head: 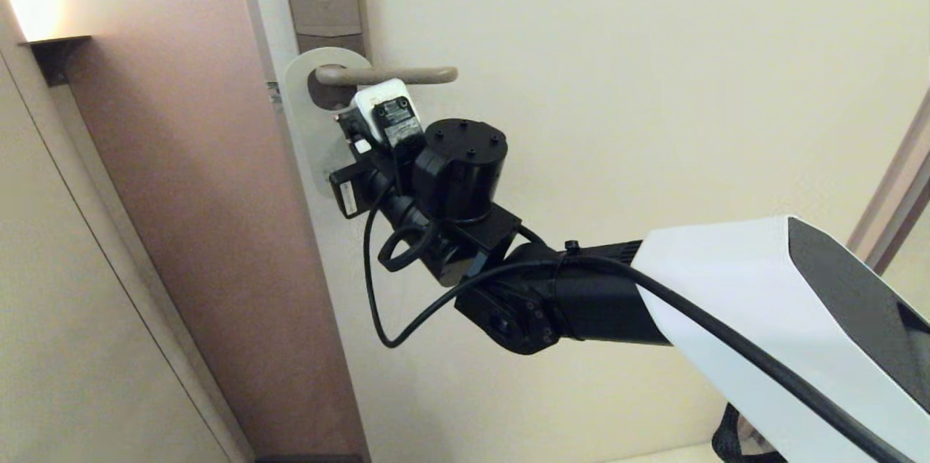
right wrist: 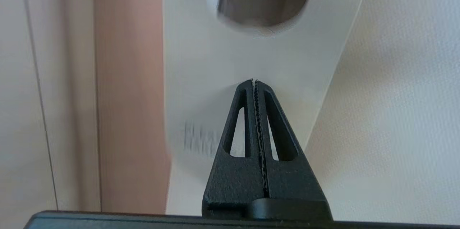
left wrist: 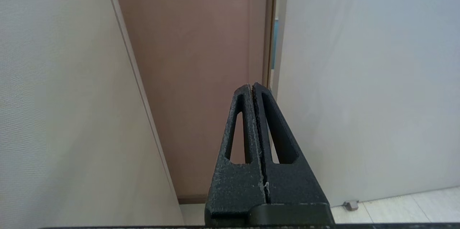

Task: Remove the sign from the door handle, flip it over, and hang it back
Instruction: Hang the sign back with the other side facing out

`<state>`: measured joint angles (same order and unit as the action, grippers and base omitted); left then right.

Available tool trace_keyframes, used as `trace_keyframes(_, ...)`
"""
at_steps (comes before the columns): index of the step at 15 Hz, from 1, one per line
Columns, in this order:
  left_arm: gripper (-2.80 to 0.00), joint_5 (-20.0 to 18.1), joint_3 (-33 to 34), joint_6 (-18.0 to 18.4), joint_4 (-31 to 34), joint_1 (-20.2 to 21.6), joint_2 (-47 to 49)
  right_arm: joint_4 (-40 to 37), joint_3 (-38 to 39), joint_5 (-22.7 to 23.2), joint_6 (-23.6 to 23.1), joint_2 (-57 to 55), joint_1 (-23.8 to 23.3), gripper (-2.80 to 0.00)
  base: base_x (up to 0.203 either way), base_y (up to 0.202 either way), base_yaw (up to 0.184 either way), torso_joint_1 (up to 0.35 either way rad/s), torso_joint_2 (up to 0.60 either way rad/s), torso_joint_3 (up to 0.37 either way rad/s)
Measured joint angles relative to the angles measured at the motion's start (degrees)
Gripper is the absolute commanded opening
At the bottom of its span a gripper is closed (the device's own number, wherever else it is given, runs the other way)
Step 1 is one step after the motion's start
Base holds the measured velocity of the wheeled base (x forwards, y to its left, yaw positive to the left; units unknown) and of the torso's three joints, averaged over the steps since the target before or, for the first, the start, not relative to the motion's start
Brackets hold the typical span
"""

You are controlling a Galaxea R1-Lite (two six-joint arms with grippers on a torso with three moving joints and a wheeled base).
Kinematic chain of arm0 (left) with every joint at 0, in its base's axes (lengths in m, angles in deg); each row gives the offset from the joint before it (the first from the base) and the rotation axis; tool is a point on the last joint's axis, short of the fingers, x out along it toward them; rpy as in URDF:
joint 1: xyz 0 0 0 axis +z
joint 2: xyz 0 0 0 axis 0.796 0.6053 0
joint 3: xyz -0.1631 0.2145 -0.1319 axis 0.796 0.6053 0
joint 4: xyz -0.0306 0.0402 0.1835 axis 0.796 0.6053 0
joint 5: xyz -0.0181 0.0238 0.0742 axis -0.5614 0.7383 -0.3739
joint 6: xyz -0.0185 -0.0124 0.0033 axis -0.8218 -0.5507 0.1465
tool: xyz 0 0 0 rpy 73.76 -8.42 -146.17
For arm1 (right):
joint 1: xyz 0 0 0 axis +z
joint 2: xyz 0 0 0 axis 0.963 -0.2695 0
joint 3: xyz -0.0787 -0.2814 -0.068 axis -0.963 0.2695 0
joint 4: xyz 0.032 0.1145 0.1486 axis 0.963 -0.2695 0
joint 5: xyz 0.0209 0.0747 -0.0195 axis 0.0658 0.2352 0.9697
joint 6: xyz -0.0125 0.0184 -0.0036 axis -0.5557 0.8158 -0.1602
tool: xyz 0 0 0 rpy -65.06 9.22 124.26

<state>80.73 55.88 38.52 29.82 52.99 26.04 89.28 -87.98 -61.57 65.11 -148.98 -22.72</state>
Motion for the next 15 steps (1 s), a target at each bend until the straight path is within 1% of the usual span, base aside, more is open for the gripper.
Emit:
trace_keyframes(8, -2.80, 0.00, 0.00, -0.02, 0.00, 0.00, 0.00, 0.25, 10.65, 0.04, 0.00, 4.99, -0.13, -2.80, 0.000, 0.000, 0.000, 0.000, 0.00, 0.000)
trace_keyframes(12, -2.80, 0.00, 0.00, 0.00, -0.01, 0.00, 0.00, 0.11, 22.37, 0.06, -0.04, 11.59, -1.58, -2.80, 0.000, 0.000, 0.000, 0.000, 0.00, 0.000)
trace_keyframes(15, -2.80, 0.00, 0.00, 0.02, -0.01, 0.00, 0.00, -0.64, 33.64, -0.05, -0.20, 19.25, -5.56, -2.80, 0.000, 0.000, 0.000, 0.000, 0.00, 0.000)
